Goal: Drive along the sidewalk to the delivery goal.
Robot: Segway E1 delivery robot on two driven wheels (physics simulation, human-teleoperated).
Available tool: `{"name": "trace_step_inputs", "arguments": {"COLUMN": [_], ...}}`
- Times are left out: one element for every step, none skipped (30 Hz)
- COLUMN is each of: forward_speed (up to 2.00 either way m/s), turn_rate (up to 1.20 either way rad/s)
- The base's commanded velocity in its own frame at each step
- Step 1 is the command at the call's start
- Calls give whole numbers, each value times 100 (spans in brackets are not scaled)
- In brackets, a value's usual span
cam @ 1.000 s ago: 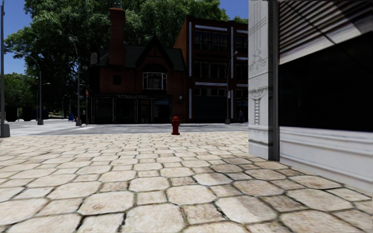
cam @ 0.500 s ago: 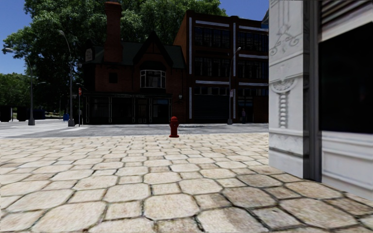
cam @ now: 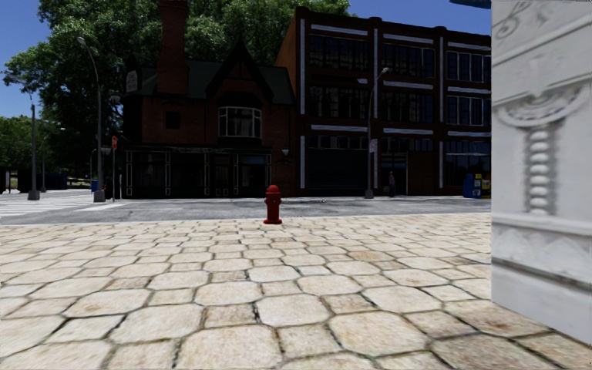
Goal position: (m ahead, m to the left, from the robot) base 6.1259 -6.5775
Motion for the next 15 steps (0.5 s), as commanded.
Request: {"name": "trace_step_inputs", "arguments": {"forward_speed": [200,200,200,200,200,200,200,200,200,200,200,200,200,200,200], "turn_rate": [-1,-9,-14,-21,-21,-28,-34,-38,-38,-40,-42,-43,-44,-44,-44]}}
